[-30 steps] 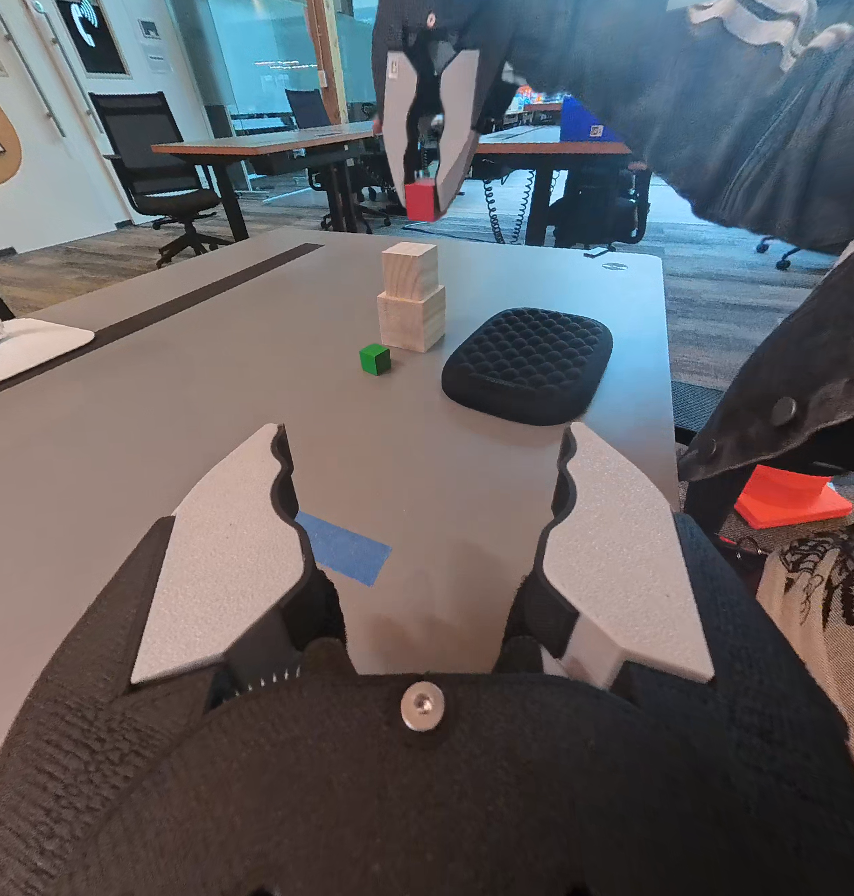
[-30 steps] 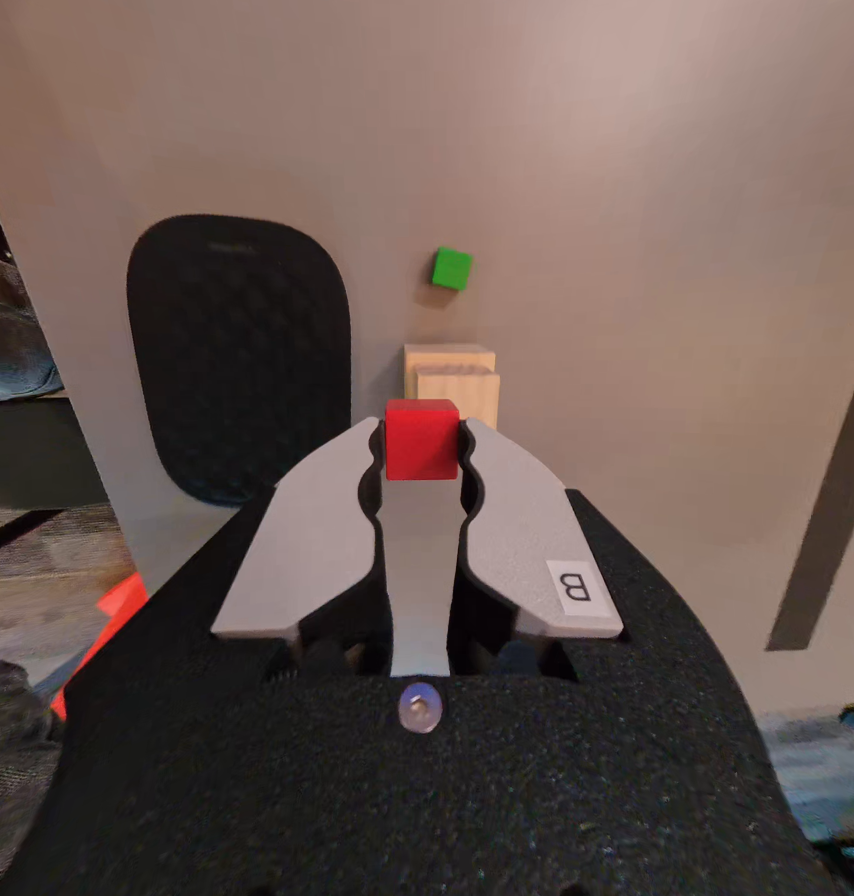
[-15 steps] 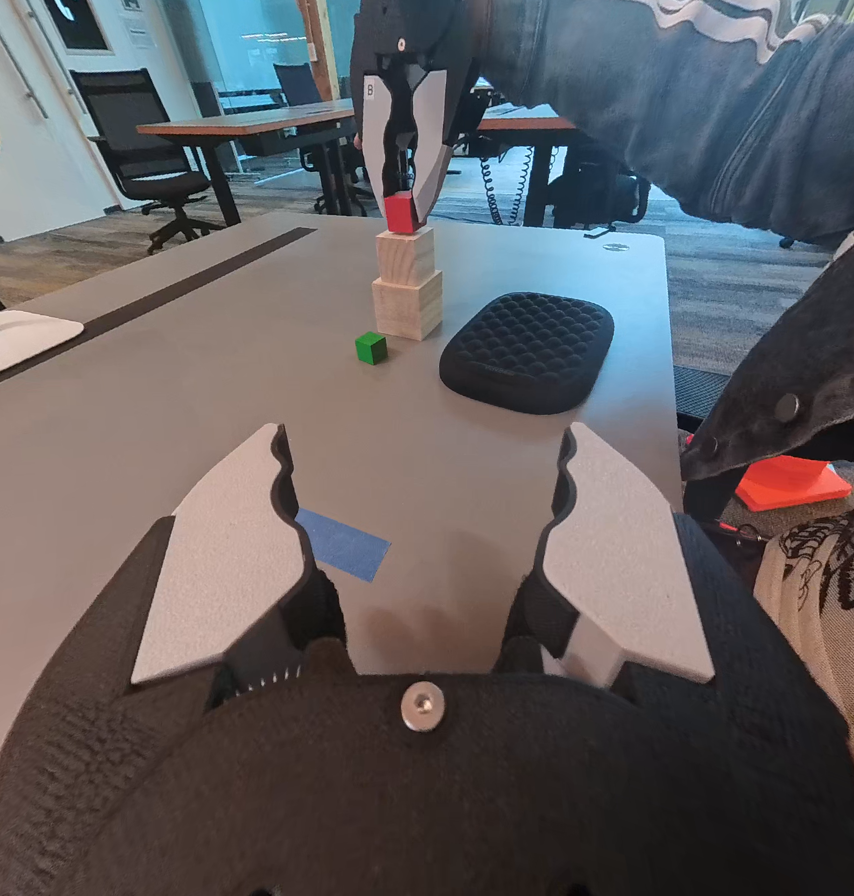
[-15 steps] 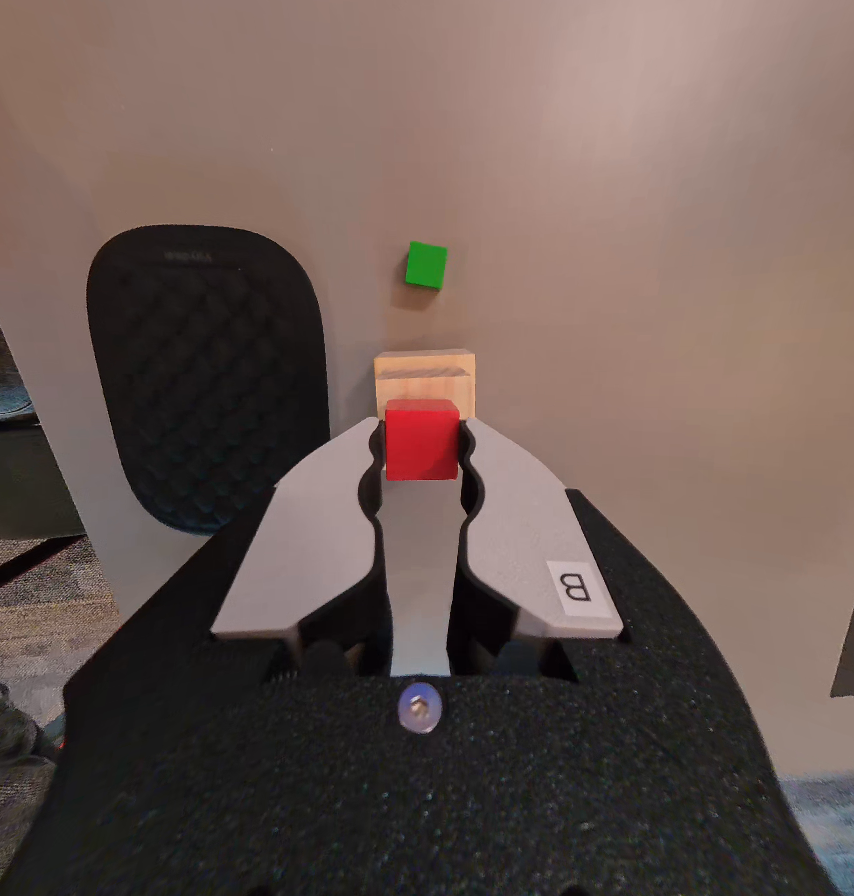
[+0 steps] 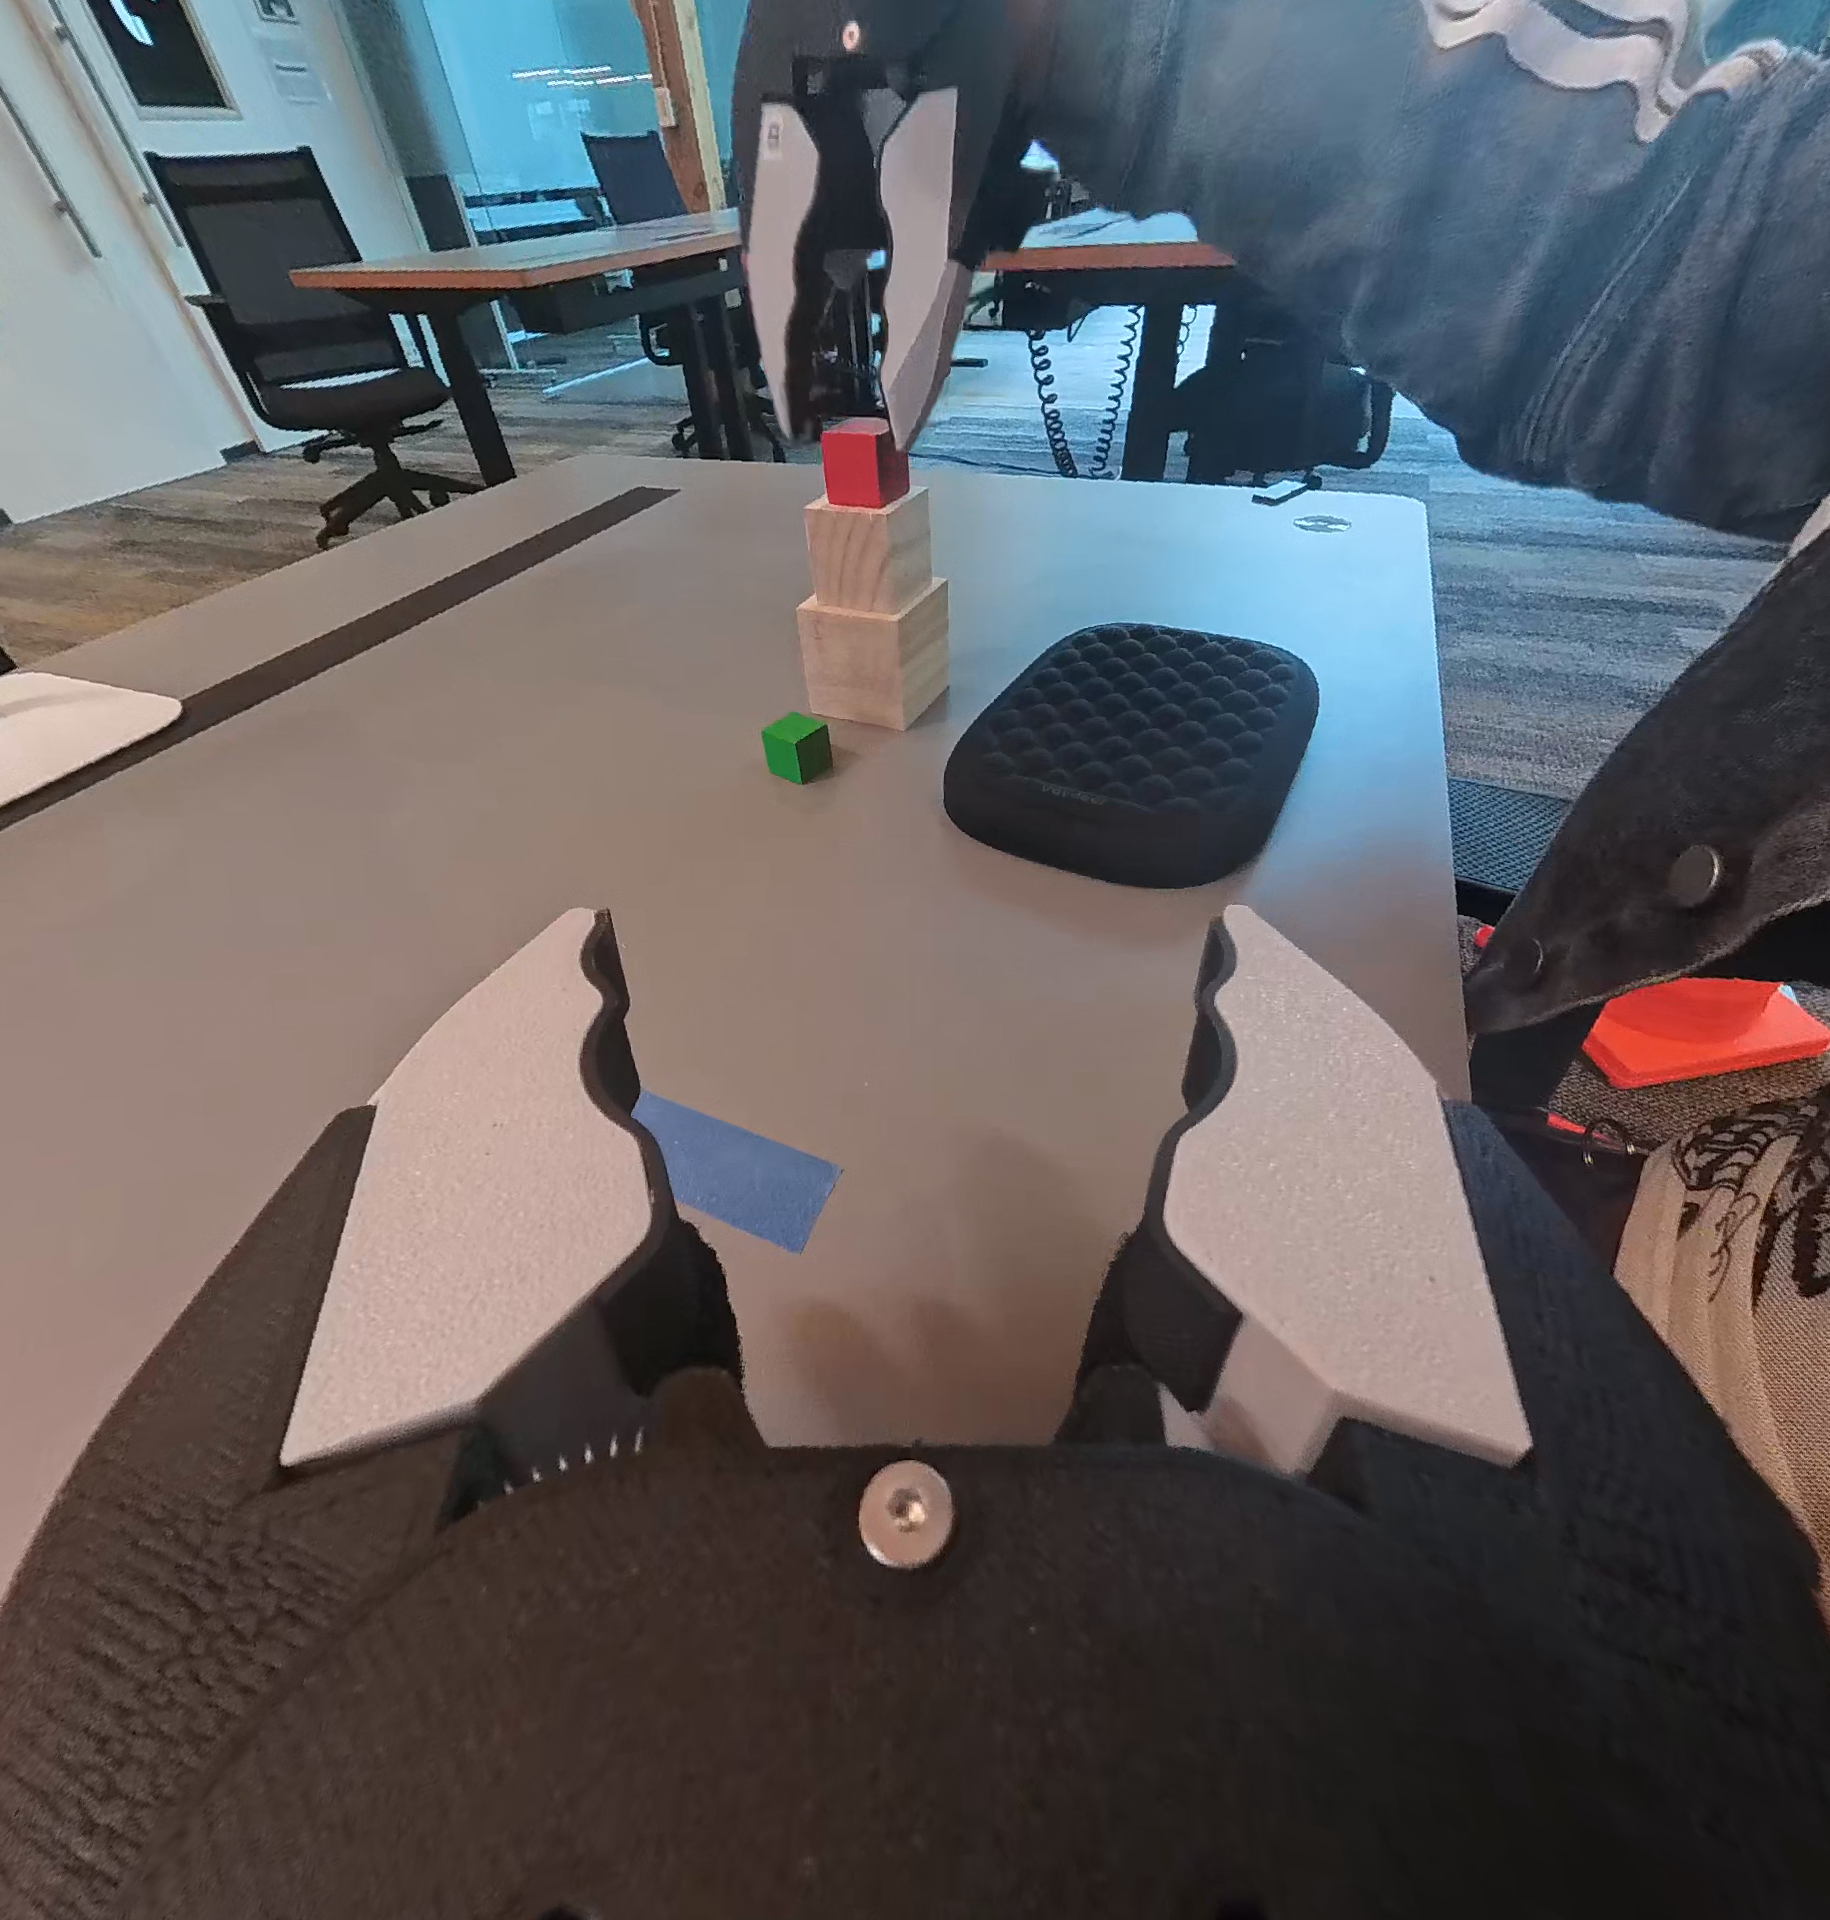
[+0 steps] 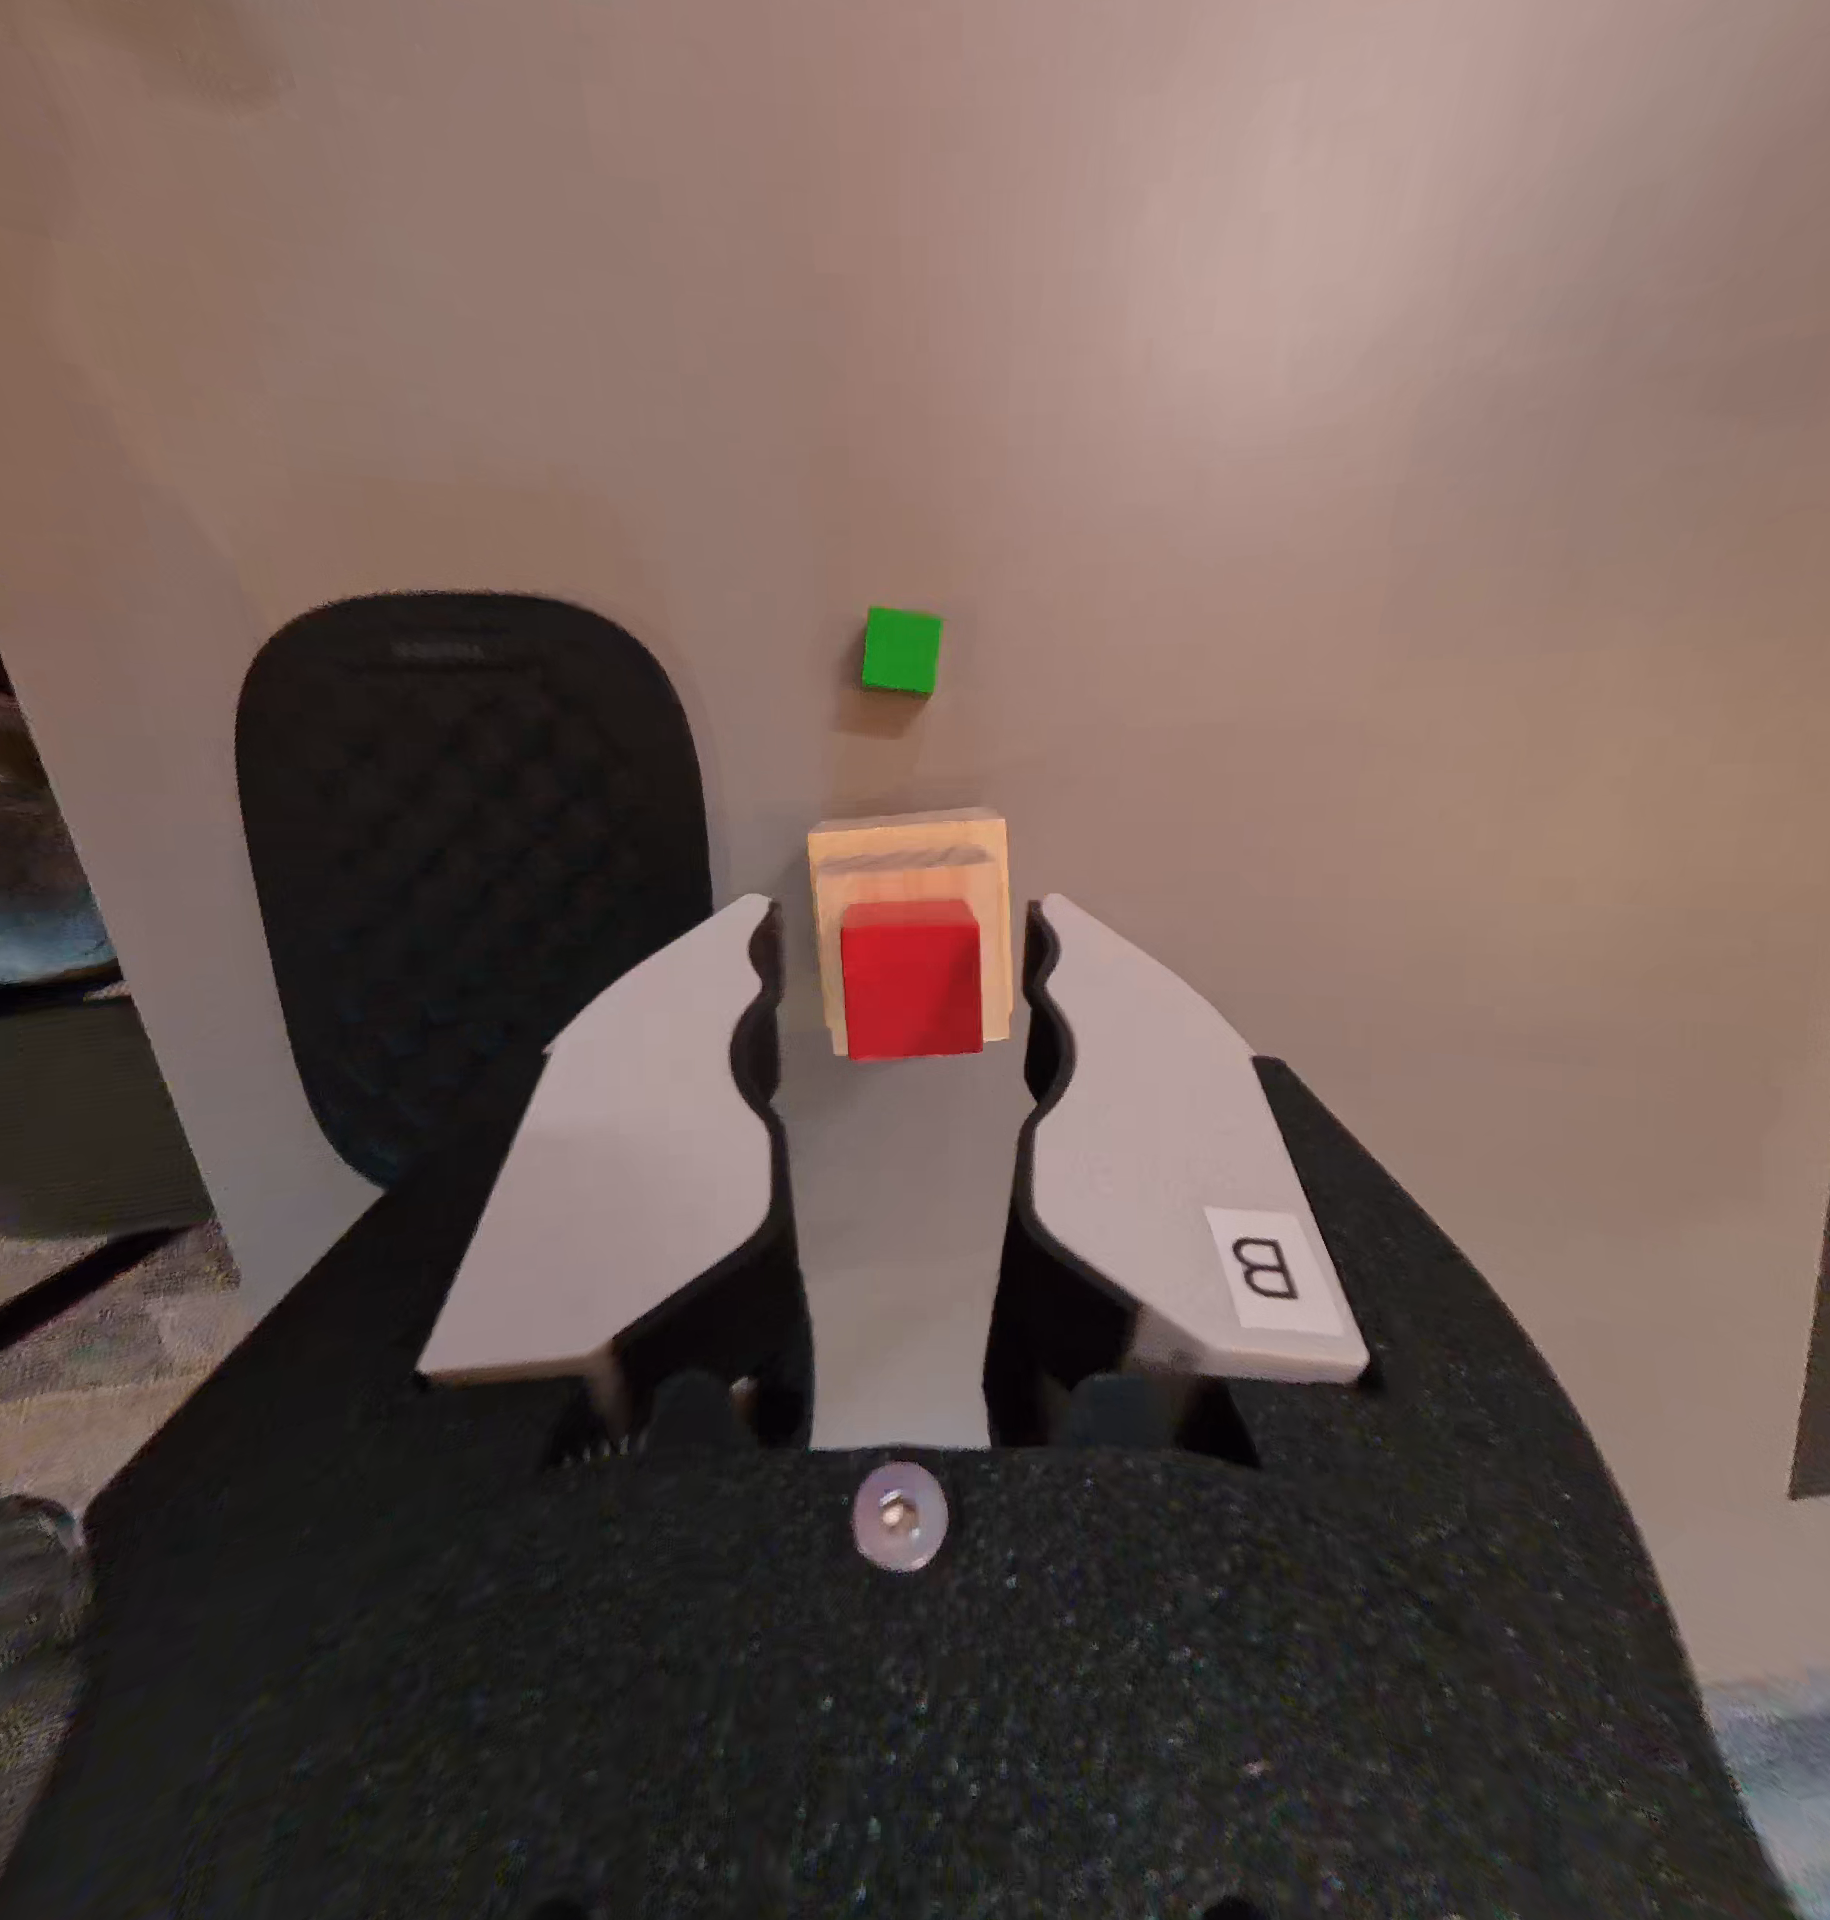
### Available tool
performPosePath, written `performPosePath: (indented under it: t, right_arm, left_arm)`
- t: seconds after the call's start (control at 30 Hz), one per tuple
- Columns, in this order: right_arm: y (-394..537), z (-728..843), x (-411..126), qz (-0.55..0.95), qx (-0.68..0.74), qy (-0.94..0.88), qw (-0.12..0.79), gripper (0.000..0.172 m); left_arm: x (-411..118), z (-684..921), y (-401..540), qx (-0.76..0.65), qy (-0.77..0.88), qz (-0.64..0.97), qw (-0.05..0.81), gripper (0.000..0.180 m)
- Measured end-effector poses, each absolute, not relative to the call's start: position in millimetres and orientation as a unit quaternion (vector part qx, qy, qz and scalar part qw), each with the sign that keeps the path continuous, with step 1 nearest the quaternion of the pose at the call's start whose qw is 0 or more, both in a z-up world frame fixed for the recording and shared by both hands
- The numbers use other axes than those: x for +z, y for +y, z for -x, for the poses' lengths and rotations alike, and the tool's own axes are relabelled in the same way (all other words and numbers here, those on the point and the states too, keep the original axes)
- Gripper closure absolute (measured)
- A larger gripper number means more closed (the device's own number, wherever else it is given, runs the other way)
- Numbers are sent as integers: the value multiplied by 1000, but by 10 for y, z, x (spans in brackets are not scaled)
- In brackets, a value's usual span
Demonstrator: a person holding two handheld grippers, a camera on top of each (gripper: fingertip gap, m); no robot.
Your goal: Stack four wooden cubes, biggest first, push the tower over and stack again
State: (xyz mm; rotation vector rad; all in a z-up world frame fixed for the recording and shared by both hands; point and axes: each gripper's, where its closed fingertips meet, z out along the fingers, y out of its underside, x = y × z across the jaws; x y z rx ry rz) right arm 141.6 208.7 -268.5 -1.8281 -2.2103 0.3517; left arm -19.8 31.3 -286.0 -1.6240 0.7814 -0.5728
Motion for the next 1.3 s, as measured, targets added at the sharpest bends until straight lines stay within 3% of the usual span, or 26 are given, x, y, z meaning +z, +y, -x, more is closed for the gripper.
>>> performPosePath:
  t: [0.13,0.37,0.63,0.8,1.07,1.3]
  right_arm:
    - [2091,-1186,-2635,652,64,-740,153,113]
    - [1977,-856,-3158,660,-11,-749,54,117]
    - [2062,-910,-3646,662,-64,-746,-26,130]
    - [2034,-909,-3695,655,-58,-753,-37,150]
    - [1972,-911,-3502,644,-49,-763,-36,150]
    - [1959,-1058,-2594,625,-16,-780,24,150]
  left_arm:
    - [-2856,186,320,-249,334,694,587,76]
    - [-2835,153,300,-254,337,688,591,76]
    - [-2817,177,304,-255,336,685,594,76]
    - [-2821,187,313,-254,335,686,594,76]
    - [-2832,180,313,-250,338,688,591,76]
    - [-2841,161,313,-248,342,688,590,76]
